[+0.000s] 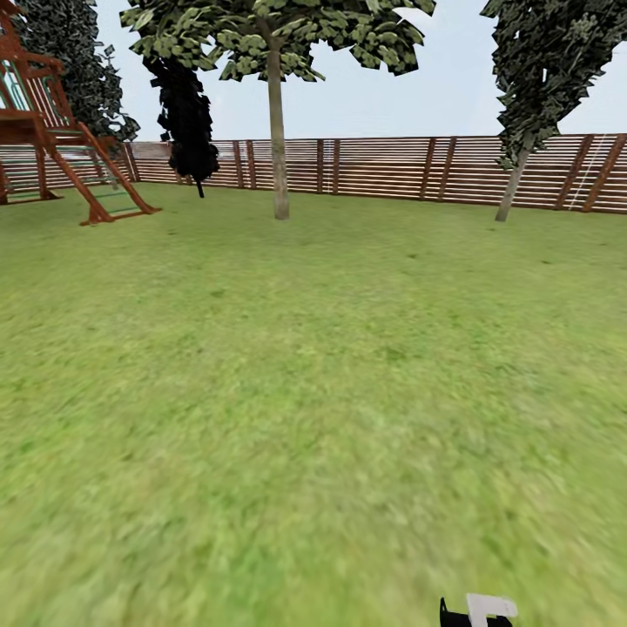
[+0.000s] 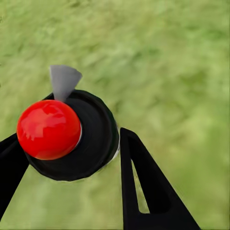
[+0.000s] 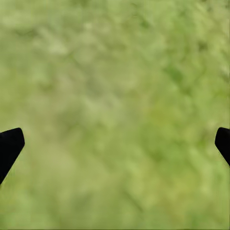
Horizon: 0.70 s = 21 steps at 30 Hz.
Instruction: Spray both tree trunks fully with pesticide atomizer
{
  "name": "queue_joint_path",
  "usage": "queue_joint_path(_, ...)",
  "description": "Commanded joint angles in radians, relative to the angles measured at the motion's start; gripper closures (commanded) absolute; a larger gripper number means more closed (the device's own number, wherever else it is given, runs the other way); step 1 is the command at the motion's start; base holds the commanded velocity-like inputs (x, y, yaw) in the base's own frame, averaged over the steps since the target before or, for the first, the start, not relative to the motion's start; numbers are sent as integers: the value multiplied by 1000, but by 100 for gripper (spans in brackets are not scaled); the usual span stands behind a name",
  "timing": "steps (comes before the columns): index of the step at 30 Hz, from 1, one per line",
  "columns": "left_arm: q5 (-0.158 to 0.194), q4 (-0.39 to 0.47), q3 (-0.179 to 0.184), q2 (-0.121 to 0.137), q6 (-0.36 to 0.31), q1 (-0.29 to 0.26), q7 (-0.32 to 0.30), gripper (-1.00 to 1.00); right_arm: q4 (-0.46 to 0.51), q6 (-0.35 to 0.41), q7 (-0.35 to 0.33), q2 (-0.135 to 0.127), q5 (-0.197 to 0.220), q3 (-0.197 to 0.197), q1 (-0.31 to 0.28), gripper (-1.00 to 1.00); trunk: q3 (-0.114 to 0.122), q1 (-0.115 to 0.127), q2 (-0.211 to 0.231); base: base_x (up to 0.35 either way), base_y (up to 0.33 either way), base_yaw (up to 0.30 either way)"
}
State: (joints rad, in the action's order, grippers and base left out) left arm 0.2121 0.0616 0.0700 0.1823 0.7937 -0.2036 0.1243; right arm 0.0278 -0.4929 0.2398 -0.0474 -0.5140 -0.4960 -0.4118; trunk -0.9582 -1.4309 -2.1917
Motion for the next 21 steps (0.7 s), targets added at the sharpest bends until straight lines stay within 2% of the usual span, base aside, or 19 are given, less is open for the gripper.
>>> queue_joint_path(1, 11, 0, 8, 1, 2, 0, 6, 100, -2, -3, 6, 0, -11, -6, -1, -100, -1, 0, 0, 340, 0, 0)
queue_joint_path(21, 20, 0, 8, 3, 2, 0, 6, 100, -2, -3, 6, 0, -11, -6, -1, -100, -1, 0, 0, 340, 0, 0)
